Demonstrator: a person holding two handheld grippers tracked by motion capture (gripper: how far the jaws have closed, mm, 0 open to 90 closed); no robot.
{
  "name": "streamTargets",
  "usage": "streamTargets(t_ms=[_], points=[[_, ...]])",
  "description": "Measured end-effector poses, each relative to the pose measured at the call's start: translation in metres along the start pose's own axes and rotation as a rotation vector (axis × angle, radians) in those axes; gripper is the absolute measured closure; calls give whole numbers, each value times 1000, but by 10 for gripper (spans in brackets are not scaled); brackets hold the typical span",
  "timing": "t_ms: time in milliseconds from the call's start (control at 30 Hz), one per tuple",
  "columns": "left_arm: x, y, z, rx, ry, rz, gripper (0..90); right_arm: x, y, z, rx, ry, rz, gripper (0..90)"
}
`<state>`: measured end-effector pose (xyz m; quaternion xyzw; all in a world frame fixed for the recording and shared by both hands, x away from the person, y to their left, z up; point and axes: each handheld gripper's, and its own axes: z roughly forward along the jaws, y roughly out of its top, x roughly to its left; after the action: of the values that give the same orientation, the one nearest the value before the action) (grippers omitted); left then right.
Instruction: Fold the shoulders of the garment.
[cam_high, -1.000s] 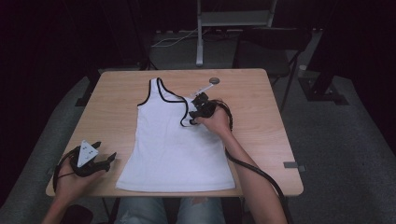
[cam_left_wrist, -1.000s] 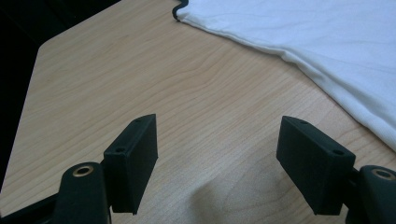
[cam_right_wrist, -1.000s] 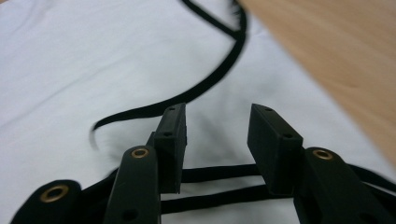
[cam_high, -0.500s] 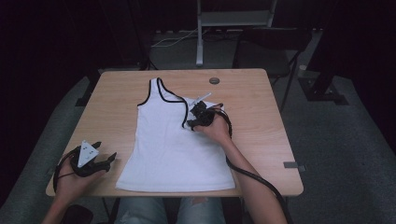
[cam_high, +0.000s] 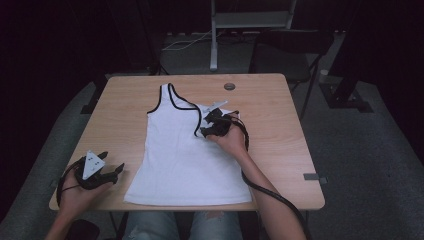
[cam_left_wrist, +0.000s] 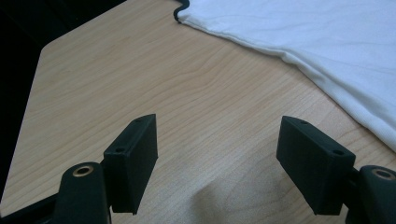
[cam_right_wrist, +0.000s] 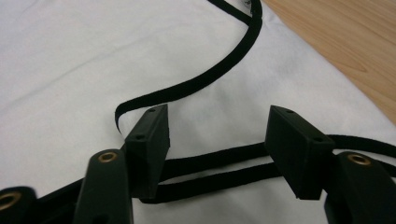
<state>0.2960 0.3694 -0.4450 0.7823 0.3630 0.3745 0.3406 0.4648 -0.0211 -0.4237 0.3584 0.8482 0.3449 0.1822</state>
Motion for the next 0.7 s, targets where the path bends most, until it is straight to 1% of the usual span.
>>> streamTargets(t_ms=[233,400,700], points=[[0,0,0,-3,-2,-3,293,-1,-3,-5,0,-7,19,336],[0,0,0,1,0,2,293,-3,-6,-10,-2,-9,29,330],[0,0,0,2,0,0,293,-5,-12,-20,-8,-11,34,314]])
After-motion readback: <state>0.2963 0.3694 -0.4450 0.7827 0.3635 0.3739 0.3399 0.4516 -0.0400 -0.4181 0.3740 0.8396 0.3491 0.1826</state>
